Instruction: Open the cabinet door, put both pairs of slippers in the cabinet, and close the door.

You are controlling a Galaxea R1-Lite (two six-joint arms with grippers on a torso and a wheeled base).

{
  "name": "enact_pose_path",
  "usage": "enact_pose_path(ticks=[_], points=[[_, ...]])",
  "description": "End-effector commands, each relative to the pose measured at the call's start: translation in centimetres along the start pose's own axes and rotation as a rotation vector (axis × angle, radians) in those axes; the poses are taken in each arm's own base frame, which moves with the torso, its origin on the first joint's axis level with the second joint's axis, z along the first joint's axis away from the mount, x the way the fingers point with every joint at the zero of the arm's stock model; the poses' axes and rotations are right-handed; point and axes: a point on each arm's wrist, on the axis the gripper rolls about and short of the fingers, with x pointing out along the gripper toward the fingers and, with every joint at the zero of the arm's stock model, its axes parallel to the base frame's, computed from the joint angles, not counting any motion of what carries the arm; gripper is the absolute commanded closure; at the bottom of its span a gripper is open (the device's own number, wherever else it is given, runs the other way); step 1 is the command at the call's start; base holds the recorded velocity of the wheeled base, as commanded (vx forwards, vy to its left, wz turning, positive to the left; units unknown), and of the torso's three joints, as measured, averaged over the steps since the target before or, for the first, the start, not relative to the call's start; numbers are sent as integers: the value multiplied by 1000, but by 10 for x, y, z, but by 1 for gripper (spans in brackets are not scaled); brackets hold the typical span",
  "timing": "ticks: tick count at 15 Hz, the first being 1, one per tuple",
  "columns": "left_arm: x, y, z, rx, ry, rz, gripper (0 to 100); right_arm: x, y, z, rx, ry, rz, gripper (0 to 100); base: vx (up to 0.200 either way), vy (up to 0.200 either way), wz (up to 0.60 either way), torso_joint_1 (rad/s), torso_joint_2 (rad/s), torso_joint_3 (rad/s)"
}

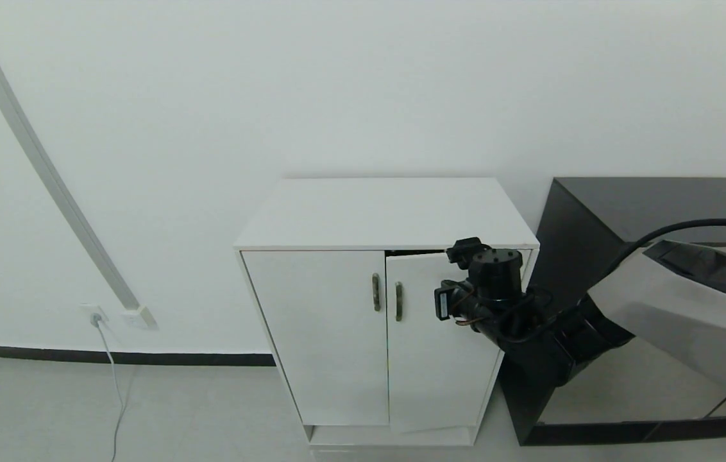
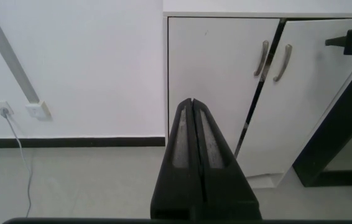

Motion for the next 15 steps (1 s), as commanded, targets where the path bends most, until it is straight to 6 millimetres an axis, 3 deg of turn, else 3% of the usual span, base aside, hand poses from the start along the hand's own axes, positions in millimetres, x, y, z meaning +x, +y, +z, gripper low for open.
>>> enact_pose_path(ticks=[1,15], points=[[0,0,0,0,1,1,100,4,1,-4,-2,5,0,100,0,0,0,0,0,0],[0,0,0,0,1,1,100,19,-11,1,14,-24,-18,100,0,0,0,0,0,0]])
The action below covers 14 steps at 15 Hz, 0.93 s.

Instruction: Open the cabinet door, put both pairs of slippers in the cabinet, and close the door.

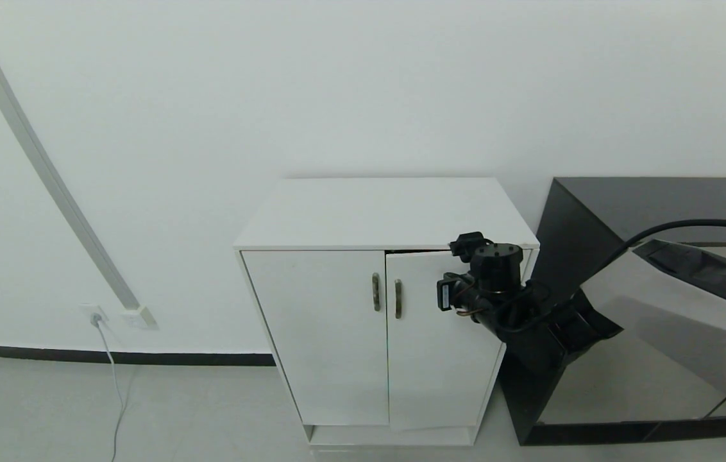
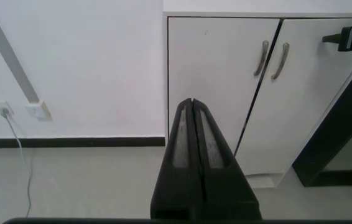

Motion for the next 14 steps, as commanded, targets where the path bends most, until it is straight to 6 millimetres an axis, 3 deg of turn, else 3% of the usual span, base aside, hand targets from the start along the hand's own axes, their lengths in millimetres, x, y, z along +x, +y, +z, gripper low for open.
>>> enact_pose_path(ticks=[1,14], points=[[0,0,0,0,1,1,100,2,0,-3,0,4,0,100,0,0,0,0,0,0],[0,0,0,1,1,1,100,13,-4,4,5,-31,-14,100,0,0,0,0,0,0]])
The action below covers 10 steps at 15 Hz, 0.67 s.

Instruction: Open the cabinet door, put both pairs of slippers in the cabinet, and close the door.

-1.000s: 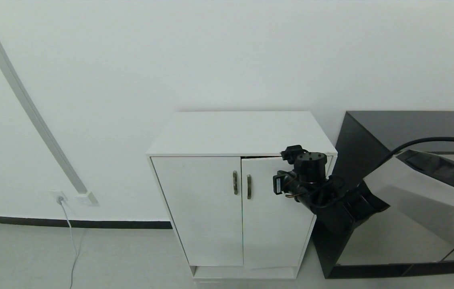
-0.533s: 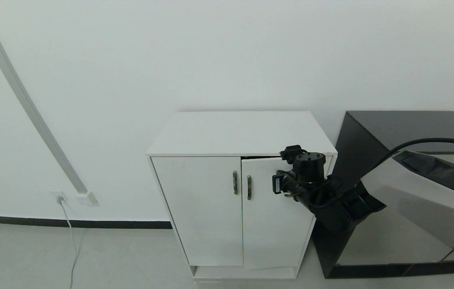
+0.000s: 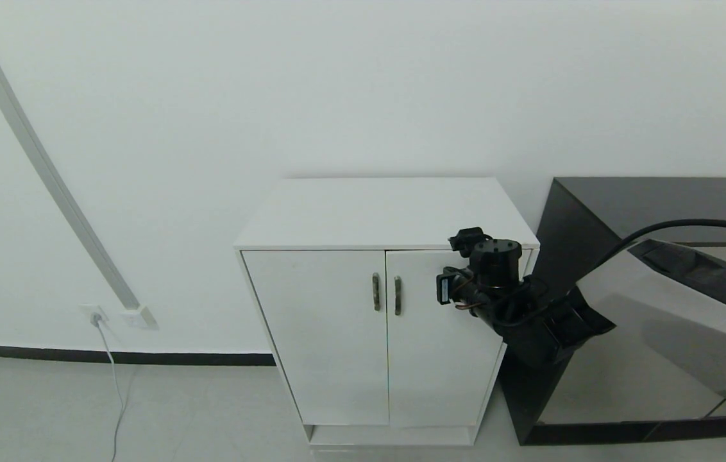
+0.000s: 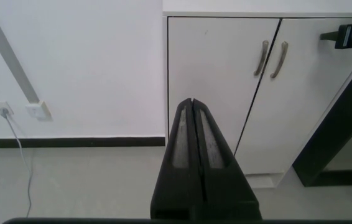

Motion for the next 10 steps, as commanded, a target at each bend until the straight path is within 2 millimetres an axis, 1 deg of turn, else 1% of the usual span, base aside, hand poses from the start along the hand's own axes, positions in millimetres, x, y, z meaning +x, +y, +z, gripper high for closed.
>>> enact_pose_path(ticks=[1,7,10], points=[[0,0,0,0,1,1,100,4,-1,-1,1,-2,-5,100,0,0,0,0,0,0],[0,0,0,0,1,1,100,7,-2,1,3,-13,-8,100,0,0,0,0,0,0],[0,0,0,0,1,1,100,2,-2,3,3,-16,-7,100,0,0,0,0,0,0]])
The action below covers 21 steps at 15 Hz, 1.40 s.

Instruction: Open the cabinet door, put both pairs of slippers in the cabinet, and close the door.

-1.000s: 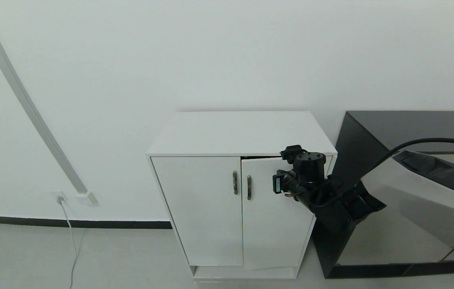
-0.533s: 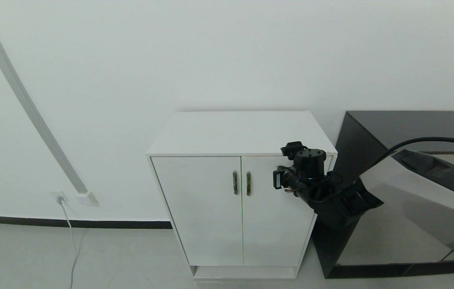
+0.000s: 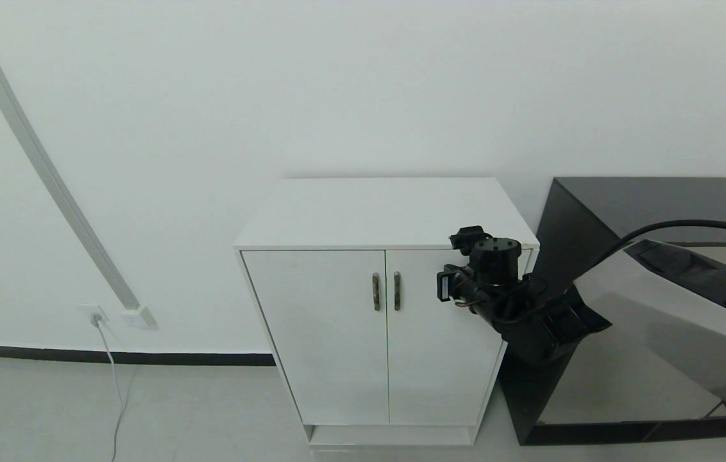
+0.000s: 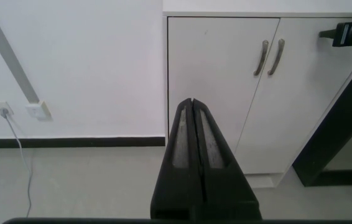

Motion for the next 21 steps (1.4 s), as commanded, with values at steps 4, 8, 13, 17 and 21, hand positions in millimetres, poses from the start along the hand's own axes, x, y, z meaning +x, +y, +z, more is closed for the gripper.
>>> enact_pose_path(ticks=[4,8,13,17,21], points=[[0,0,0,-2,1,1,100,-29,-5,18,10,-39,4,100,0,0,0,0,0,0],[0,0,0,0,1,0,100,-70,-28,26,17,-46,-35,100,0,0,0,0,0,0],[0,0,0,1,1,0,100,-122,-85,27,37,-40,-167,100,0,0,0,0,0,0],[0,0,0,1,1,-2,100,-155,-132,19,60,-55,-304,100,0,0,0,0,0,0],[0,0,0,3,1,-2,100,-195,-148,19,71,-74,-362,100,0,0,0,0,0,0]])
